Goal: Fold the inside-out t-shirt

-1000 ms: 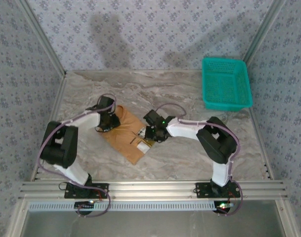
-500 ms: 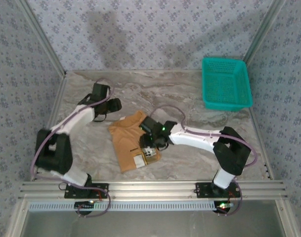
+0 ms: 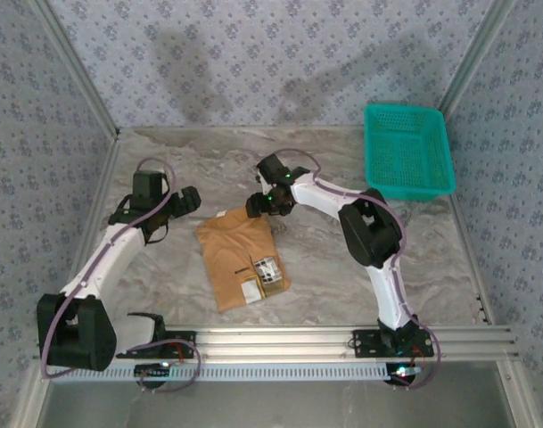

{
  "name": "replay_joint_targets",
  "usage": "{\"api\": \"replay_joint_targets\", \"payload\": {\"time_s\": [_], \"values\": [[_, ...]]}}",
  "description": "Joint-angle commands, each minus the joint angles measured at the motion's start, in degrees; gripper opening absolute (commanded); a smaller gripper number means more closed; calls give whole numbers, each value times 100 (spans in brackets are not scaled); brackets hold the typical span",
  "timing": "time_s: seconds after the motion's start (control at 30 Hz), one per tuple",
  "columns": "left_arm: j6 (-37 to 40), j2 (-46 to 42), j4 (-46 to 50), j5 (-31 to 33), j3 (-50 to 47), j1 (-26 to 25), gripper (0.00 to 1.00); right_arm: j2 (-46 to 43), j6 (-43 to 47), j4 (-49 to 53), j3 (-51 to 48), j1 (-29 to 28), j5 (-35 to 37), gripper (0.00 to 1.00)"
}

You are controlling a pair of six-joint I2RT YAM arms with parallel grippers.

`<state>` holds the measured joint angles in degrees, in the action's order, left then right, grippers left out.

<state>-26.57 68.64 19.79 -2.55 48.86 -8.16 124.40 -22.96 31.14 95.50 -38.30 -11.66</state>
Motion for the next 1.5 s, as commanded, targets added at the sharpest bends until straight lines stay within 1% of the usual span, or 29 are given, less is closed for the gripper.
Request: {"api": "replay_joint_targets", "payload": {"time_s": [0.0,0.07,0.1,0.17,0.27,0.33,0.4,0.43,0.53,0.6,0.8,1.07,1.13,1.27,1.37,1.47], "values": [[-318,-211,183,-477,-159,13,84,245,171,271,227,-125,-245,71],[-433,-246,315,-506,-277,16,76,326,122,207,174,-186,-280,70],[-504,-247,405,-474,-334,14,73,364,86,166,117,-225,-284,68],[-647,-249,557,-440,-459,14,69,423,0,94,5,-239,-322,64],[-859,-191,612,-560,-650,9,65,453,-163,-76,-273,-247,-396,55],[-974,-169,583,-664,-781,3,62,421,-257,-179,-473,-245,-411,41],[-1057,-154,449,-690,-939,-15,59,309,-375,-266,-733,-231,-415,26],[-1089,-140,358,-713,-1009,-34,58,220,-443,-332,-868,-210,-401,21],[-1174,30,3,-948,-1131,-87,57,-55,-618,-658,-1327,-73,-440,15],[-1214,222,-274,-1076,-1151,-199,57,-141,-626,-715,-1445,-18,-483,15],[-1400,1004,-1035,-1301,-1076,-478,56,-153,-560,-617,-1361,-2,-470,15],[-1537,2293,-1458,-1197,-602,-759,52,-265,-530,-551,-1311,-2,-486,15],[-1638,2532,-1531,-1132,-500,-881,49,-260,-507,-523,-1291,6,-452,16],[-1898,2787,-1785,-949,-487,-1145,36,-140,-503,-540,-1254,59,-483,15],[-2124,2911,-2052,-962,-535,-1276,28,-61,-528,-595,-1223,69,-512,15],[-2279,3017,-2226,-951,-486,-1437,24,-41,-535,-625,-1210,50,-521,15]]}}
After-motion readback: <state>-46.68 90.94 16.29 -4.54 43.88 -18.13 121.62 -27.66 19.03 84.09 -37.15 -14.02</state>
